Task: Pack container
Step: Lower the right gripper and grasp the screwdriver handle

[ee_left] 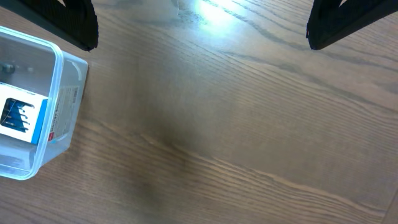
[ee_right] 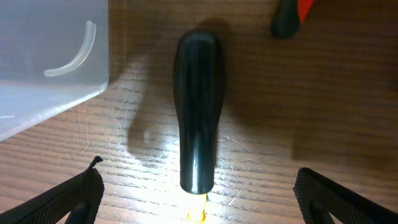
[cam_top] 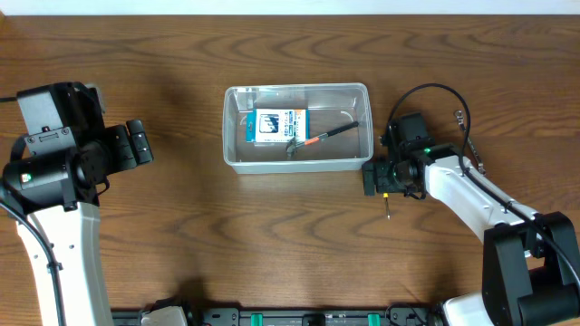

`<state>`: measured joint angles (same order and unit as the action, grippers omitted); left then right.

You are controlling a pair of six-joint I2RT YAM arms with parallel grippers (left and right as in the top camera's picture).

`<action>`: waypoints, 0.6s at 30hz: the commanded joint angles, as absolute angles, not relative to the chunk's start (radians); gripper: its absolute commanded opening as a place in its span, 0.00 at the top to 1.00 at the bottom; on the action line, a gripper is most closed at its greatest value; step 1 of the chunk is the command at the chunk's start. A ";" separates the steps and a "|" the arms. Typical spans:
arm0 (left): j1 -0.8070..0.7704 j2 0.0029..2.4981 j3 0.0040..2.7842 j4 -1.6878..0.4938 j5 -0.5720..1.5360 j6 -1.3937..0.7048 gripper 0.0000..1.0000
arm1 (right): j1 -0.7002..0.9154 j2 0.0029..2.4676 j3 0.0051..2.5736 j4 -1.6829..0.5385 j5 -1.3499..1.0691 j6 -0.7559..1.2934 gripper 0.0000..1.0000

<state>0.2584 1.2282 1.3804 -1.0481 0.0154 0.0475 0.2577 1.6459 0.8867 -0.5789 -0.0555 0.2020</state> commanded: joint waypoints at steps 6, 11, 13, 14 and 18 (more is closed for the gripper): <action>0.263 1.221 1.376 -1.050 0.014 0.032 0.02 | 0.276 1.655 0.875 -0.556 -0.022 0.212 0.01; 0.263 1.221 1.376 -1.050 0.014 0.032 0.02 | 0.276 1.655 0.875 -0.564 -0.022 0.212 0.03; 0.263 1.221 1.376 -1.050 0.014 0.032 0.02 | 0.276 1.656 0.875 -0.567 -0.022 0.212 0.04; 0.263 1.221 1.376 -1.050 0.014 0.032 0.02 | 0.276 1.656 0.874 -0.569 -0.021 0.212 0.05; 0.263 1.221 1.376 -1.050 0.014 0.032 0.02 | 0.276 1.656 0.862 -0.565 -0.008 0.213 0.04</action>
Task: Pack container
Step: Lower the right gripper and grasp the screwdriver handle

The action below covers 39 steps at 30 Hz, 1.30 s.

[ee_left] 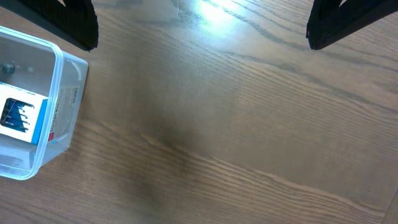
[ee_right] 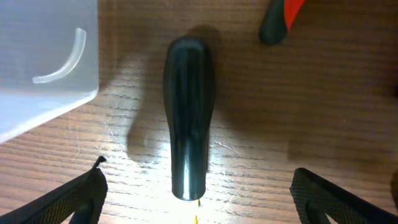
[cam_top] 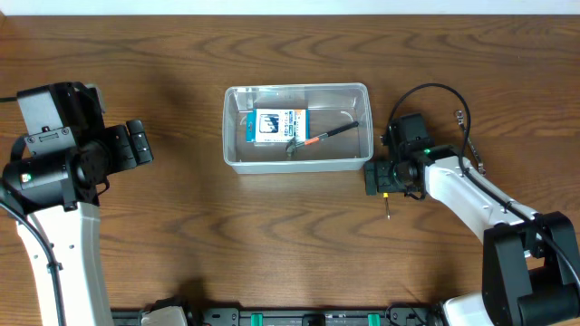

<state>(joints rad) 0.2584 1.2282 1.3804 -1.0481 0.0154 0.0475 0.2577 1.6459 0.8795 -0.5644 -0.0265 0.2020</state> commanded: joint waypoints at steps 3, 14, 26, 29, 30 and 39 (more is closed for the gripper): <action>0.263 1.221 1.376 -1.050 0.014 0.032 0.02 | 0.276 1.659 0.840 -0.550 -0.004 0.213 0.03; 0.263 1.221 1.376 -1.050 0.014 0.032 0.02 | 0.276 1.710 0.807 -0.522 -0.004 0.212 0.01; 0.263 1.221 1.376 -1.050 0.015 0.031 0.02 | 0.276 1.711 0.807 -0.507 -0.015 0.213 0.18; 0.263 1.221 1.376 -1.050 0.015 0.031 0.02 | 0.276 1.711 0.807 -0.506 -0.015 0.213 0.23; 0.263 1.221 1.376 -1.050 0.015 0.031 0.02 | 0.276 1.711 0.807 -0.507 -0.015 0.213 0.26; 0.263 1.221 1.376 -1.050 0.015 0.031 0.02 | 0.276 1.711 0.807 -0.508 -0.016 0.213 0.49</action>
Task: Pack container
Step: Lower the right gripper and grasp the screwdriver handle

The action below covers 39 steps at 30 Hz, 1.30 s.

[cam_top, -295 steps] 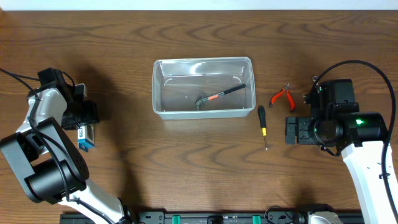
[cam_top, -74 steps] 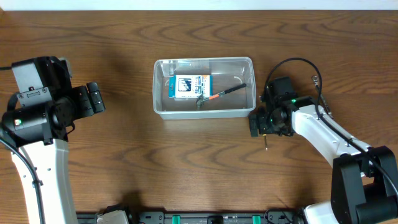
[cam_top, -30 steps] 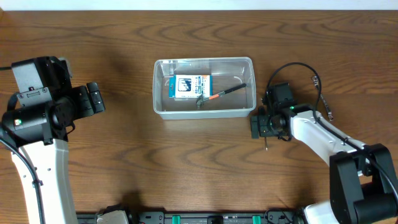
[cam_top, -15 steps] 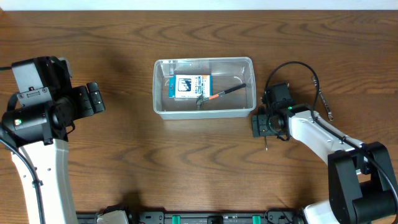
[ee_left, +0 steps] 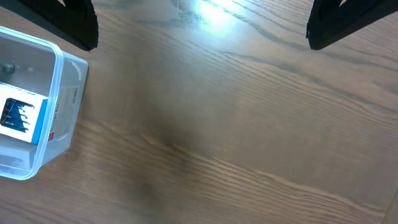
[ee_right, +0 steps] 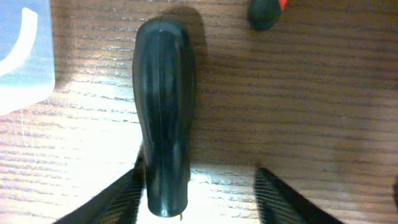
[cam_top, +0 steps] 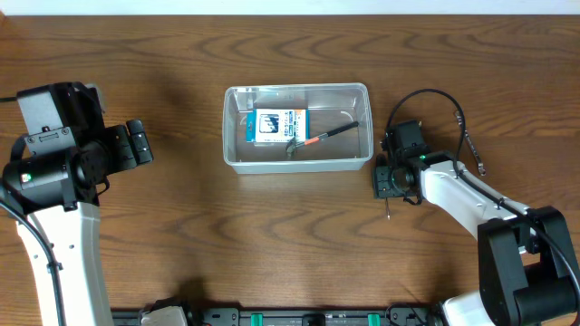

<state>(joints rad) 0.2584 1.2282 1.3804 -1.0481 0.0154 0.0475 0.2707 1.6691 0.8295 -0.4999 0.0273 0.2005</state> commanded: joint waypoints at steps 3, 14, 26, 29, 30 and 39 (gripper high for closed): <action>0.263 1.221 1.376 -1.050 0.015 0.031 0.02 | 0.276 1.711 0.807 -0.508 -0.016 0.213 0.57; 0.263 1.221 1.376 -1.050 0.043 0.032 0.02 | 0.276 1.711 0.807 -0.509 -0.016 0.213 0.76; 0.263 1.221 1.376 -1.049 0.043 0.032 0.02 | 0.276 1.711 0.807 -0.509 -0.016 0.213 0.82; 0.263 1.221 1.376 -1.049 0.043 0.032 0.02 | 0.276 1.711 0.807 -0.509 -0.016 0.213 0.85; 0.263 1.221 1.376 -1.049 0.043 0.032 0.02 | 0.276 1.711 0.807 -0.509 -0.016 0.213 0.85; 0.263 1.221 1.376 -1.049 0.043 0.032 0.02 | 0.276 1.711 0.807 -0.508 -0.016 0.213 0.99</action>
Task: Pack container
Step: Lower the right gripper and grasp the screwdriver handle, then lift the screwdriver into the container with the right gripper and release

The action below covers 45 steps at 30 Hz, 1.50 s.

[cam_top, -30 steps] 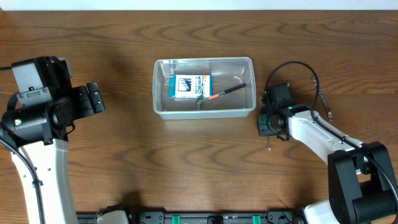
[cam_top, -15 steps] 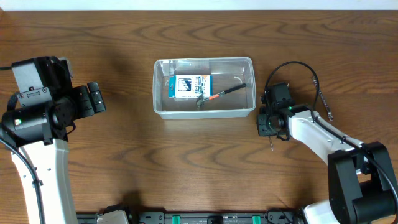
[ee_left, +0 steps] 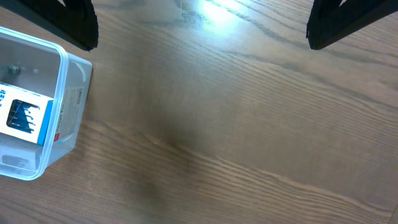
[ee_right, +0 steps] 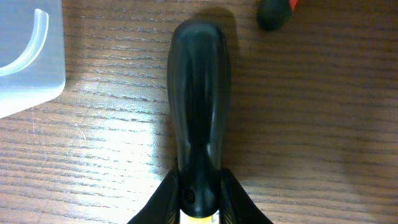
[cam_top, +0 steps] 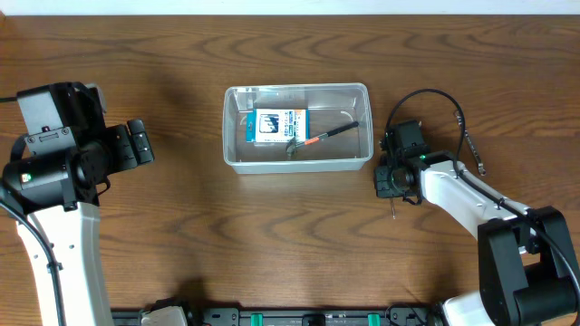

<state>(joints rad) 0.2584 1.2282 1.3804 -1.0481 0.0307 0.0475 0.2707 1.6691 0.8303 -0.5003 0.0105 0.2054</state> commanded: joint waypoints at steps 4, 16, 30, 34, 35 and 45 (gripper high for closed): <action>0.263 1.221 1.376 -1.049 0.043 0.032 0.02 | 0.276 1.710 0.809 -0.510 -0.015 0.234 0.99; 0.263 1.221 1.376 -1.049 0.043 0.032 0.02 | 0.257 1.439 0.914 -0.608 0.091 0.273 0.99; 0.263 1.221 1.376 -1.049 0.044 0.032 0.02 | 0.368 1.474 1.456 -1.078 -0.154 -0.418 0.99; 0.263 1.221 1.376 -1.049 0.044 0.032 0.02 | 0.385 1.623 1.699 -1.218 -0.154 -0.503 0.99; 0.263 1.221 1.376 -1.049 0.044 0.032 0.02 | 0.389 1.662 1.761 -1.244 -0.154 -0.530 0.99; 0.263 1.221 1.376 -1.049 0.044 0.032 0.02 | 0.407 1.964 2.066 -1.317 -0.189 -0.814 0.99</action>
<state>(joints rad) 0.2592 1.2282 1.3785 -1.0473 0.0452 0.0475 0.3798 1.8984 2.0396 -1.3117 -0.1452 -0.6594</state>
